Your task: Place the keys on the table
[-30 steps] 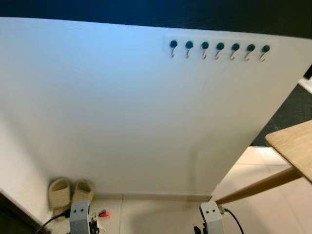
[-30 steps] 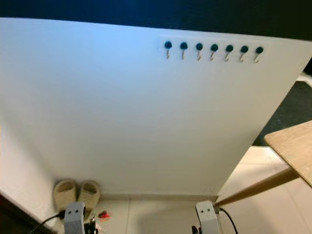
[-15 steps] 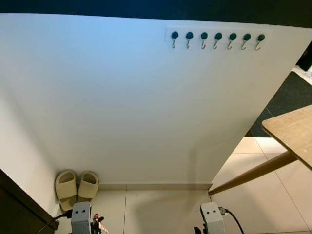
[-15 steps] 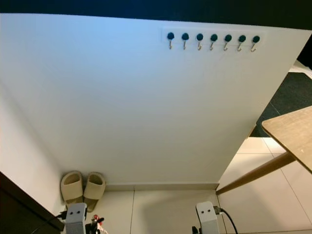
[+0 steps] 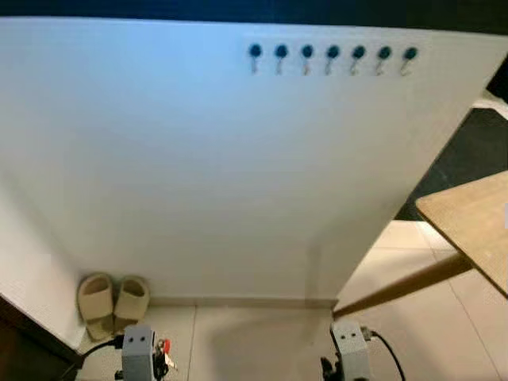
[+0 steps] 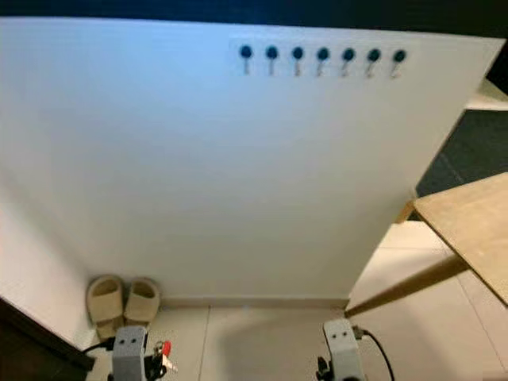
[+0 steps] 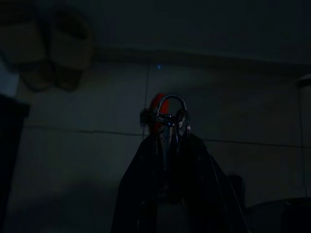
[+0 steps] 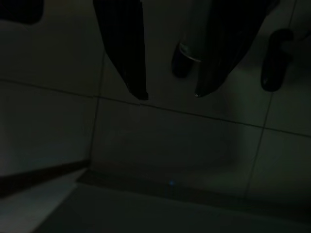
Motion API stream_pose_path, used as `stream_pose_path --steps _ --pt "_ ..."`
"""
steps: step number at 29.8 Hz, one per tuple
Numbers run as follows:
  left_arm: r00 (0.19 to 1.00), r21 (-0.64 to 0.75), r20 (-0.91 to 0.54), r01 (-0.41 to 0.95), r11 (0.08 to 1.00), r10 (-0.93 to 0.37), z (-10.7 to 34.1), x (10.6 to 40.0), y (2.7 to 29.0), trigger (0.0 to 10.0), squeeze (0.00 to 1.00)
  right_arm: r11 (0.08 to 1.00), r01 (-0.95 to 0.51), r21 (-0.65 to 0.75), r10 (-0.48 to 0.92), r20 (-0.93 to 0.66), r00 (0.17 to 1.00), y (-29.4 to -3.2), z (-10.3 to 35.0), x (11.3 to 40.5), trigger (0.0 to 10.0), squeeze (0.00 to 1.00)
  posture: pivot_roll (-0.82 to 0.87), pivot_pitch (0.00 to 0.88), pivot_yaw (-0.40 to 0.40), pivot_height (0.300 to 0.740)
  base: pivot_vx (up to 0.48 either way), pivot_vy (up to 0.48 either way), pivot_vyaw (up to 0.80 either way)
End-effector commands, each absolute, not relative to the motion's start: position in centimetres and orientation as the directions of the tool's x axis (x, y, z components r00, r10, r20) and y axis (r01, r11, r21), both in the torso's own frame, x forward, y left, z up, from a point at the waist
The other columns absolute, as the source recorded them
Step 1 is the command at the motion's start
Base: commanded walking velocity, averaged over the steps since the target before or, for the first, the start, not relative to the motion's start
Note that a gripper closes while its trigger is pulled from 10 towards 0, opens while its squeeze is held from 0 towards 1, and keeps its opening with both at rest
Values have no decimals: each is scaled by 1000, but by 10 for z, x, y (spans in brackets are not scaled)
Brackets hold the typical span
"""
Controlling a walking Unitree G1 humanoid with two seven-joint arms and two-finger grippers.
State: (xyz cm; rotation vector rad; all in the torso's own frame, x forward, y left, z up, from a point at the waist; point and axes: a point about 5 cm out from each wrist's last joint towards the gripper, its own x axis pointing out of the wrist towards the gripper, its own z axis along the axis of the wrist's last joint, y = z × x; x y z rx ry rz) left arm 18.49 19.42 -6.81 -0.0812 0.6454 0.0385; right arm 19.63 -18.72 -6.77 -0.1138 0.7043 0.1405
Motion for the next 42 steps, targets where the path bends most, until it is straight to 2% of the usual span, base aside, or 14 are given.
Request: stream_pose_path --steps 1,42 --pt "796 -53 -605 -63 997 18 -69 181 195 10000 0 982 -182 -46 107 -659 745 -183 -71 190 10000 0 41 81 -31 740 0 0 -800" --pt "809 -81 -587 -94 992 29 -69 181 196 10000 0 976 -209 -52 126 -651 749 -181 -70 192 10000 0 43 82 -34 740 0 0 -800"
